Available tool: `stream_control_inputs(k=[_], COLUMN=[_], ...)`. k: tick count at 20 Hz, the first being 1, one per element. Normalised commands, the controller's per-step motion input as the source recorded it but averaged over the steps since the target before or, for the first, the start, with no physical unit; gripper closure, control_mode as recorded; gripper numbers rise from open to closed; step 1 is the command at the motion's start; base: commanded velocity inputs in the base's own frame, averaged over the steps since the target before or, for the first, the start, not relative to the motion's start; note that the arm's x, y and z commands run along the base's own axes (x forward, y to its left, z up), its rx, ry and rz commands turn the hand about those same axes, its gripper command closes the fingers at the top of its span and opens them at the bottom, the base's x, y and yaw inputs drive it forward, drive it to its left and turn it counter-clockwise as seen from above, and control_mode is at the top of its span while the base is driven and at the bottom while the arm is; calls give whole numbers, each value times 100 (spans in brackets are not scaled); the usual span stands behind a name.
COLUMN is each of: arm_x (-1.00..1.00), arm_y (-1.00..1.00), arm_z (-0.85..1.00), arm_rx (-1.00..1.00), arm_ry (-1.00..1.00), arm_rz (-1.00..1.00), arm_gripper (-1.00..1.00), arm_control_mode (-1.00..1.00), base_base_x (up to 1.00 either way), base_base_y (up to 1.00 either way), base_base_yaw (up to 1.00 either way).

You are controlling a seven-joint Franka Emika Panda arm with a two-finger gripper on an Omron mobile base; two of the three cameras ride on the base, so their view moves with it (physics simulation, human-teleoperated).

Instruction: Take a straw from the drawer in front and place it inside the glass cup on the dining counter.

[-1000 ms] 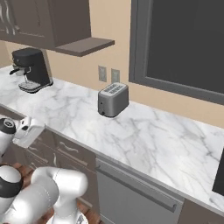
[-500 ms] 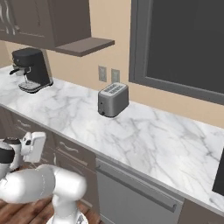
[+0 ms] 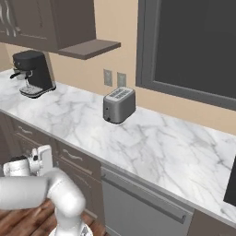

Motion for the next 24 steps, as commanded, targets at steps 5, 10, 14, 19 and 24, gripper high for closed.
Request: stream_control_inputs(k=[5,10,14,19,24], arm_x=[31,47,58,55,43], arm_y=[21,10,6,2,0], arm_z=[-36,-26,-24,-31,-41], arm_rx=[-23,-10,0,0,0], arm_ry=[-6,-3,0,0,0], arm_rz=[0,0,4,7,9], arm_gripper=[-100,-100,-100,-100,-100], arm_control_mode=[-100,-100,-100,-100,-100], base_base_x=[0,0,0,0,0], base_base_y=[0,0,0,0,0], base_base_yaw=[0,0,0,0,0])
